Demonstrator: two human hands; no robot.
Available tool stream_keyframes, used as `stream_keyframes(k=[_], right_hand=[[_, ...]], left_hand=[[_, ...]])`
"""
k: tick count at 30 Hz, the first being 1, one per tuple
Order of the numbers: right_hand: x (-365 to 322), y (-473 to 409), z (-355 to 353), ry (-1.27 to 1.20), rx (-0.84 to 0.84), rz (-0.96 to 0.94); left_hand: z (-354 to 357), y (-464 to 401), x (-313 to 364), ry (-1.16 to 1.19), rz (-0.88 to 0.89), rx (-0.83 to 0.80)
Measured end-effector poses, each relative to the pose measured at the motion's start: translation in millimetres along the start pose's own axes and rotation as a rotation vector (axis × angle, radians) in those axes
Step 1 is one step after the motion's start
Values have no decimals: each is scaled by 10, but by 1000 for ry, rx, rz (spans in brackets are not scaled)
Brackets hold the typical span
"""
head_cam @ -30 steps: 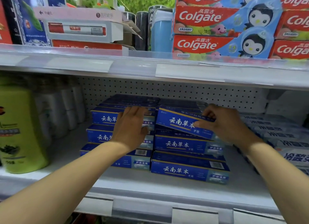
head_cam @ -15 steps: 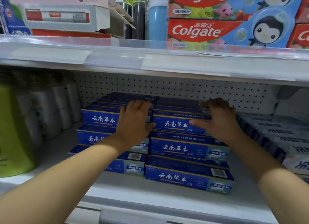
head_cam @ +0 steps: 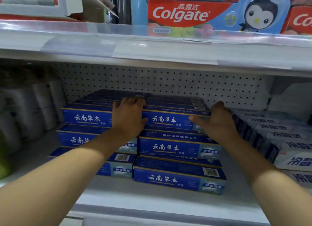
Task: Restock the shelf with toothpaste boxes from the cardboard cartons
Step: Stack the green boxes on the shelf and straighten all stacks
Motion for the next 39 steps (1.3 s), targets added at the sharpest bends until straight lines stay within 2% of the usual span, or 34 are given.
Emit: stream_keyframes(k=[4, 8, 16, 20, 23, 29, 39], right_hand=[[-19, 65, -48, -61, 61, -36], [-8, 175, -120, 2, 81, -27], [-43, 148, -125, 57, 104, 2], [-1, 195, -135, 47, 116, 28], [71, 197, -97, -2, 91, 73], [113, 190, -99, 19, 135, 81], [143, 72, -102, 140, 142, 66]], left_hand=[[3, 26, 12, -27, 11, 2], [-51, 107, -23, -58, -1, 45], [23, 141, -85, 6, 5, -15], [-89, 182, -90, 81, 12, 88], [-110, 171, -66, 85, 14, 100], [-38, 35, -29, -3, -23, 66], [21, -30, -3, -25, -39, 115]])
Point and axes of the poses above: each hand's wrist, its own y-axis away from the middle knuckle, its own z-axis out of the palm, x = y × z, the point moved 10 cm from there along -y, towards the middle knuckle, and after that the axes turned 5 degrees about -z, right-handed, at the moved point
